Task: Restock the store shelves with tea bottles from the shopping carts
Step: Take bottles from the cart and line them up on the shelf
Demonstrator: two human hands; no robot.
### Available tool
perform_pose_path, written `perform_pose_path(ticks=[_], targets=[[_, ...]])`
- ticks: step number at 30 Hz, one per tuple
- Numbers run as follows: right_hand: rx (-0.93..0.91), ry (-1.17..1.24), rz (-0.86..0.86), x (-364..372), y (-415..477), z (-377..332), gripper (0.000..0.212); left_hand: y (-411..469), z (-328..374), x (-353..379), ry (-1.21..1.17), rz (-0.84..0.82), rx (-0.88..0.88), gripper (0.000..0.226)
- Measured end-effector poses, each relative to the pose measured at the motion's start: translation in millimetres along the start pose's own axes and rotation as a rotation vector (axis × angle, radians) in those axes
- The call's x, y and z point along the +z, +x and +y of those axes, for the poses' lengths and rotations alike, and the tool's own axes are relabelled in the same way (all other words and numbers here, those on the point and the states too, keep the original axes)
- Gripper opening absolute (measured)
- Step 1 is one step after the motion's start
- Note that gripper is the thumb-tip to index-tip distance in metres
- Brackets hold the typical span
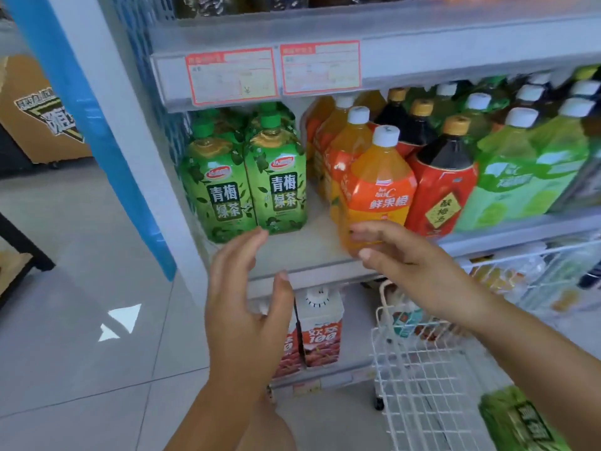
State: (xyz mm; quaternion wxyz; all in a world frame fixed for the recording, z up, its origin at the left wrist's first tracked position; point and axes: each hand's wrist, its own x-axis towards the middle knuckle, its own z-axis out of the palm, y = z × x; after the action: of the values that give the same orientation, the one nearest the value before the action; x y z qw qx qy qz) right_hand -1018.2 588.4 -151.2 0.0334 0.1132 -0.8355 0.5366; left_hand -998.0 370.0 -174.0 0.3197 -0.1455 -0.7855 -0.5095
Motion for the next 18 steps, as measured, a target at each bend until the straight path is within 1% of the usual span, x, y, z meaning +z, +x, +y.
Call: perform_pose_path(ticks=[2, 6, 8, 9, 10, 11, 12, 13, 14, 15, 16, 18], targets=[[0.077, -0.072, 0.049, -38.0, -30.7, 5.4, 0.030, -6.8, 10.8, 27.0, -0.063, -0.229, -0.067, 0.038], [0.268, -0.326, 0.097, -108.6, -95.0, 25.8, 0.029, -26.6, 29.9, 87.0, -0.105, -0.584, 0.005, 0.034], [0.370, -0.507, 0.128, -138.8, -128.2, 39.4, 0.025, -37.8, 39.1, 115.2, -0.130, -0.736, 0.043, 0.032], [0.449, -0.616, 0.110, -151.4, -142.6, 44.6, 0.025, -43.5, 42.4, 128.4, -0.131, -0.804, 0.057, 0.032], [0.562, -0.706, 0.050, -161.6, -156.0, 50.2, 0.027, -49.2, 45.1, 140.5, -0.131, -0.874, 0.071, 0.031], [0.689, -0.760, -0.040, -168.4, -168.0, 56.0, 0.033, -54.6, 46.6, 151.4, -0.131, -0.943, 0.084, 0.031], [0.798, -0.780, -0.132, -172.0, -178.5, 64.0, 0.042, -59.6, 48.1, 159.9, -0.131, -1.007, 0.093, 0.032], [0.858, -0.772, -0.199, -171.5, -186.3, 71.2, 0.049, -63.9, 48.8, 167.0, -0.132, -1.057, 0.097, 0.033], [0.878, -0.745, -0.227, -167.6, -190.9, 79.2, 0.052, -67.4, 49.1, 171.5, -0.129, -1.091, 0.099, 0.034], [0.871, -0.709, -0.213, -160.6, -192.7, 86.6, 0.050, -70.1, 48.1, 175.1, -0.120, -1.117, 0.098, 0.034], [0.854, -0.686, -0.174, -153.2, -192.8, 93.7, 0.043, -71.9, 47.1, 176.9, -0.105, -1.137, 0.095, 0.035], [0.816, -0.717, -0.064, -141.8, -190.4, 104.7, 0.035, -73.0, 44.4, 177.0, -0.078, -1.149, 0.074, 0.037]])
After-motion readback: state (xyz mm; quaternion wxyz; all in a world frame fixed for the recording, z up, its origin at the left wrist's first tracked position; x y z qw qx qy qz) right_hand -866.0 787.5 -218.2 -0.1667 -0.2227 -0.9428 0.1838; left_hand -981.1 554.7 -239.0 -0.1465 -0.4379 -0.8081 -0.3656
